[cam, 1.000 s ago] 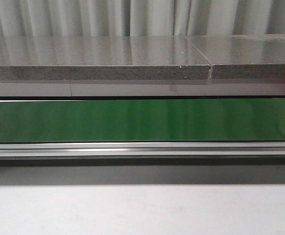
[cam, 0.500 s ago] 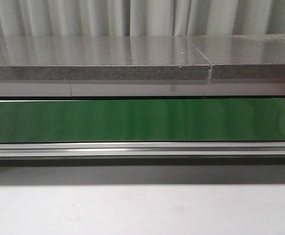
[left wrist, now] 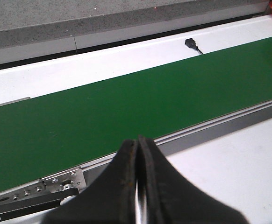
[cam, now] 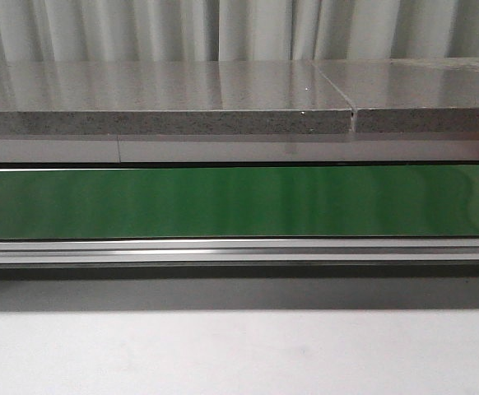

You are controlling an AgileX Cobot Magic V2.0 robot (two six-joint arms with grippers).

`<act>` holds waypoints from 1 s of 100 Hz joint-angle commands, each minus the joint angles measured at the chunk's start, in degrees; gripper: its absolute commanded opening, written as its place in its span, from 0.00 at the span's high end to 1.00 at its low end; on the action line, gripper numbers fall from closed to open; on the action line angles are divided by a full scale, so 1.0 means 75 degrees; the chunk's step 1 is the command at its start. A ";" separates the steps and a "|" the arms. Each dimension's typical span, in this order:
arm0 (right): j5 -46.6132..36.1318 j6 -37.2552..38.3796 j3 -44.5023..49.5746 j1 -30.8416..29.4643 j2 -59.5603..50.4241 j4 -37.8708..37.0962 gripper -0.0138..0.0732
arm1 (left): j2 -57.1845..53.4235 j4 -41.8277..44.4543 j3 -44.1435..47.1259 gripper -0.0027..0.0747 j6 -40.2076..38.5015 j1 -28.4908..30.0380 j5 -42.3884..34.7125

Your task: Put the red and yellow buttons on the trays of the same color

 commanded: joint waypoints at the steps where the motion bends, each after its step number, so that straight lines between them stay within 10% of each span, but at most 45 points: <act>1: -0.0108 -0.0387 -0.0169 0.0305 -0.0753 0.0008 0.34 | 0.0043 -0.0223 -0.0204 0.99 -0.0058 -0.0058 -0.0477; 42: 0.0440 -0.0439 -0.0169 0.2269 -0.2040 0.0008 0.96 | 0.0043 -0.0223 -0.0204 0.99 -0.0058 -0.0058 -0.0477; 100: -0.0109 -0.0626 0.0286 0.3675 -0.4008 0.0008 0.98 | 0.0043 -0.0223 -0.0204 0.99 -0.0058 -0.0058 -0.0477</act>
